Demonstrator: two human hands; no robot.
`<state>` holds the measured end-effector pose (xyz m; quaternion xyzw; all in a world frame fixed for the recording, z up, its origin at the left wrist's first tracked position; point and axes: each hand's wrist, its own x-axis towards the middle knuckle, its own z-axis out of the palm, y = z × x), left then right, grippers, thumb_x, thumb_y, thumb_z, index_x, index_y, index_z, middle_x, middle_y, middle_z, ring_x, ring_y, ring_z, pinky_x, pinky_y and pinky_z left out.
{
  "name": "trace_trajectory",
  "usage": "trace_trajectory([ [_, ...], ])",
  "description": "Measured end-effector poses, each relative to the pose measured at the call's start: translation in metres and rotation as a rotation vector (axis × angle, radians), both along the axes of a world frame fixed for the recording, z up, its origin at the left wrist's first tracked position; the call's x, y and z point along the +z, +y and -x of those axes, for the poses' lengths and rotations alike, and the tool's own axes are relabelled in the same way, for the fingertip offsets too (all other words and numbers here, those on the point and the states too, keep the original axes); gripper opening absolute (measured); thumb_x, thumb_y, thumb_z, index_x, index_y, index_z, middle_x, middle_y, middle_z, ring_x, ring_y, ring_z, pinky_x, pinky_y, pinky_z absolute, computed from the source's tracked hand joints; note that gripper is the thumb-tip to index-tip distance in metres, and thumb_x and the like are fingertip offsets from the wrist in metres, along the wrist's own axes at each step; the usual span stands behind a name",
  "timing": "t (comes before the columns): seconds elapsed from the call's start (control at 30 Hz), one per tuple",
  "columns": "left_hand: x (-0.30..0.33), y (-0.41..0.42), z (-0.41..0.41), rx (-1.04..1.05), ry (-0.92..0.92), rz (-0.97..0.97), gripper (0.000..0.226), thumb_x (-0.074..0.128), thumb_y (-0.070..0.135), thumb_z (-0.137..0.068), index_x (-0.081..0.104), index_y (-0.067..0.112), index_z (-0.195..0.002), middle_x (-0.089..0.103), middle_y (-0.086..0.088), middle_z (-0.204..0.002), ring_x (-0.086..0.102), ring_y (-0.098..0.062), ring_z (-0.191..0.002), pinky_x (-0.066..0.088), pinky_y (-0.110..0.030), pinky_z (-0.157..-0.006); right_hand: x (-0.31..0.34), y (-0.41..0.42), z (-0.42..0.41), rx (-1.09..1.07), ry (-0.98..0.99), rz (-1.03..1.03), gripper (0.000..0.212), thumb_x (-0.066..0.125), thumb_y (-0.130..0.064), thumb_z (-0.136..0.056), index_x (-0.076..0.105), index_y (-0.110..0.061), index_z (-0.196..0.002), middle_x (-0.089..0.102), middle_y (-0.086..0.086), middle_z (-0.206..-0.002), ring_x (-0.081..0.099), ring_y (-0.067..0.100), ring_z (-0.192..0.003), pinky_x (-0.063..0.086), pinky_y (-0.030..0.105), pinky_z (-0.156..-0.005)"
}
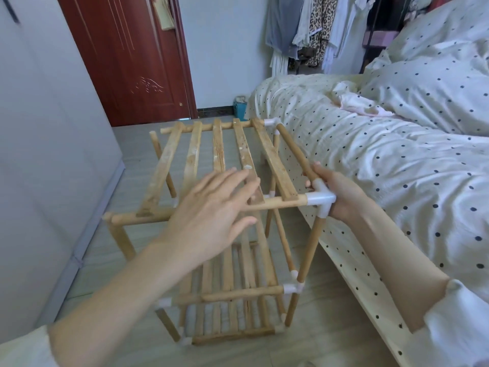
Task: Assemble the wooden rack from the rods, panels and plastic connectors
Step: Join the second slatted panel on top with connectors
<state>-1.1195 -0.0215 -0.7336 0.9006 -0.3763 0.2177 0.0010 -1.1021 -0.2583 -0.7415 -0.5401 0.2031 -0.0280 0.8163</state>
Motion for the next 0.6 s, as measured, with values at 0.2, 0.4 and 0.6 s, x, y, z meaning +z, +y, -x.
trace_trajectory([
  [0.2,0.009,0.097,-0.008,0.361,0.275,0.06,0.08,0.044,0.07,-0.079,0.025,0.031,-0.146,0.032,0.007,-0.149,0.037,-0.018,-0.133,0.033,-0.036,-0.104,-0.011,0.018,0.024,-0.285,-0.043,0.541,0.039,0.038,-0.024,-0.096,0.059,0.004,-0.113,0.053,0.007,-0.088,0.045,0.016,-0.068,0.037,0.03,-0.064],
  [0.4,-0.009,0.123,-0.003,0.428,0.529,0.398,0.072,0.061,0.049,-0.08,0.032,0.028,-0.142,0.052,-0.006,-0.133,0.053,-0.02,-0.117,0.038,-0.026,-0.09,-0.024,0.053,0.046,-0.269,-0.079,0.576,0.06,0.044,-0.033,-0.09,0.026,-0.007,-0.141,0.034,0.003,-0.146,0.034,0.021,-0.133,0.03,0.042,-0.11],
  [0.6,-0.014,0.125,0.011,0.441,0.422,0.515,0.02,0.066,0.033,-0.083,0.059,0.024,-0.099,0.066,0.001,-0.096,0.062,-0.021,-0.09,0.039,-0.026,-0.07,-0.033,0.071,0.066,-0.189,-0.173,0.55,0.087,0.054,-0.035,-0.092,-0.008,-0.018,-0.149,-0.001,-0.003,-0.159,0.001,0.015,-0.146,0.011,0.041,-0.119],
])
